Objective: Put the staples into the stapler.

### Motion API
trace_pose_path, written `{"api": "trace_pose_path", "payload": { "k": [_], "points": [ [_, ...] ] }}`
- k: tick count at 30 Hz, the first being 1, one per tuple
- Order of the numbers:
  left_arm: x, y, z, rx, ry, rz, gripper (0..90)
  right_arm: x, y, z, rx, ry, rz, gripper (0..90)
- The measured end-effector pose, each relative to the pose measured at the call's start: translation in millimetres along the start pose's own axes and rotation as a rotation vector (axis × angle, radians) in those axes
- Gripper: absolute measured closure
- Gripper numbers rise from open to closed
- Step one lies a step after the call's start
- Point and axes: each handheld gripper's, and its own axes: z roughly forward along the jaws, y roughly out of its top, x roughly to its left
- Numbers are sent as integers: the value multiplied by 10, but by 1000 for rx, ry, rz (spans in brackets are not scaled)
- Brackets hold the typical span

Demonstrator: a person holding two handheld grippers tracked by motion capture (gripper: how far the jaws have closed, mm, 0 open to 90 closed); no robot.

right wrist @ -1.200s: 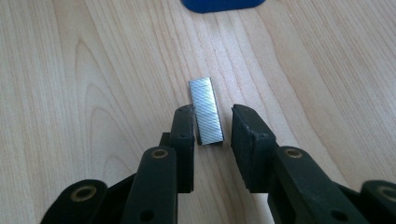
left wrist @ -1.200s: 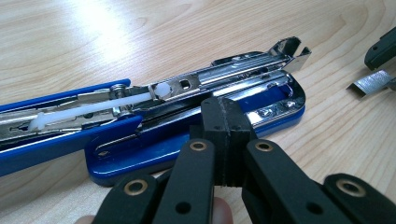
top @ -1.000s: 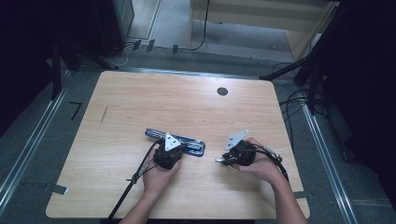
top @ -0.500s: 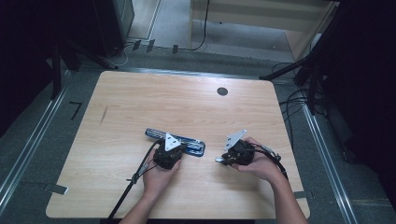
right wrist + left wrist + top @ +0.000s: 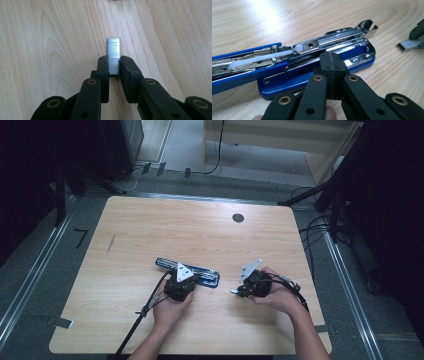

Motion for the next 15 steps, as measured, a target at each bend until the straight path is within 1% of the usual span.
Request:
{"api": "trace_pose_path", "payload": {
  "k": [4, 9, 10, 12, 13, 15],
  "points": [
    [0, 0, 0, 0, 0, -1, 900, 10, 16, -5, 14, -7, 6, 798],
    [1, 0, 0, 0, -1, 0, 900, 17, 18, -5, 15, -10, 9, 799],
    [1, 0, 0, 0, -1, 0, 900, 16, 17, -7, 15, -17, 11, 799],
    [0, 0, 0, 0, -1, 0, 900, 13, 7, -4, 6, -12, 11, 799],
    [0, 0, 0, 0, 0, 0, 900, 14, 3, -12, 9, -22, 22, 800],
    [0, 0, 0, 0, 0, 1, 900, 6, -6, -20, -7, -23, 28, 799]
  ]
}}
